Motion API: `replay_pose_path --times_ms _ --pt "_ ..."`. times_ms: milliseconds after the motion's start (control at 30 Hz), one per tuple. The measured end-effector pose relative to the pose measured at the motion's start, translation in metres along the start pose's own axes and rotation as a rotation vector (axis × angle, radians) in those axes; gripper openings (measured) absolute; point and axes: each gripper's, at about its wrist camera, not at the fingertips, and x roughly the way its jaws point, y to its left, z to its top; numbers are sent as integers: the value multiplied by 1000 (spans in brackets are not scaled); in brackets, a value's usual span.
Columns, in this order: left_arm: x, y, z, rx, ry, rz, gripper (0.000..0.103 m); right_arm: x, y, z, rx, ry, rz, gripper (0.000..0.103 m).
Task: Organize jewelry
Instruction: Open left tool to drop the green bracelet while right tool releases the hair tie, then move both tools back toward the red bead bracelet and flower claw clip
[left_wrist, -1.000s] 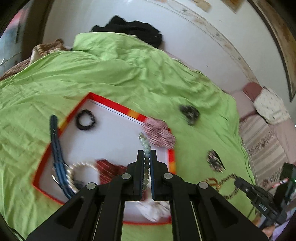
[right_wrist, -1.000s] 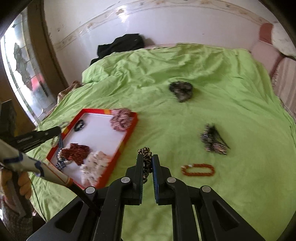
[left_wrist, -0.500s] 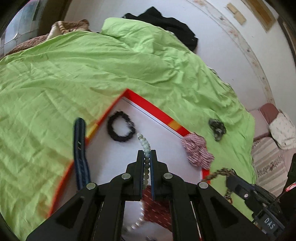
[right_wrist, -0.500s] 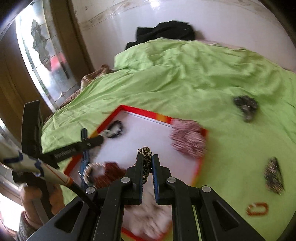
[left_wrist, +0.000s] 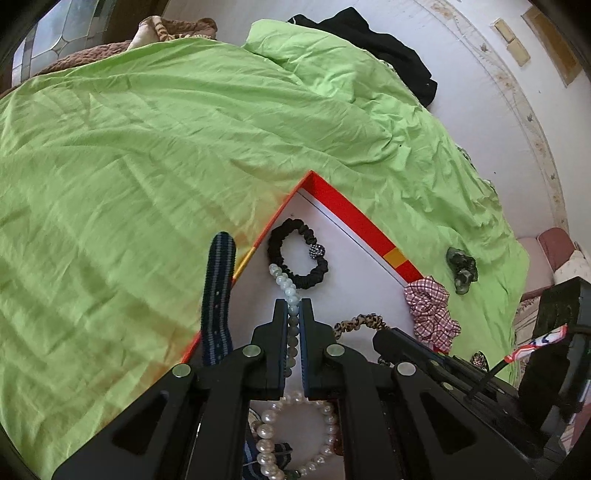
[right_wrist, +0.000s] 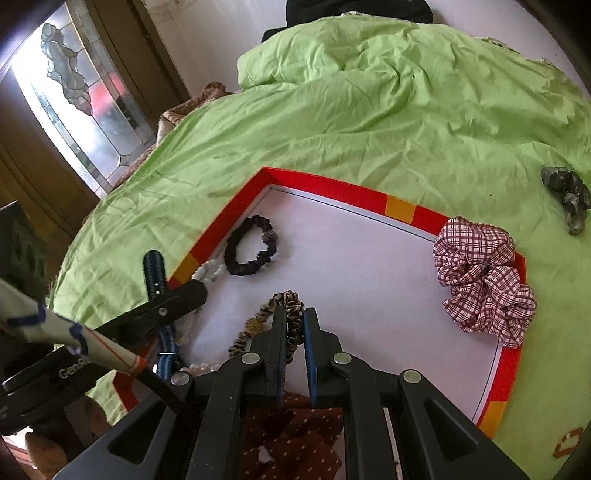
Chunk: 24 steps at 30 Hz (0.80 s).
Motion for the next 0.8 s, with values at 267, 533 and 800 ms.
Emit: replay_pose_path --times_ms 267,533,800 --pt "-2 2 0 -6 -14 -19 31 -1 -3 0 -6 -1 -43 17" --pt "-29 -12 -10 51 -55 -111 47 -59 -11 -34 -40 -48 -29 31" --pt "-85 -41 -32 156 -184 -187 53 -94 -3 -120 -181 -27 -49 30"
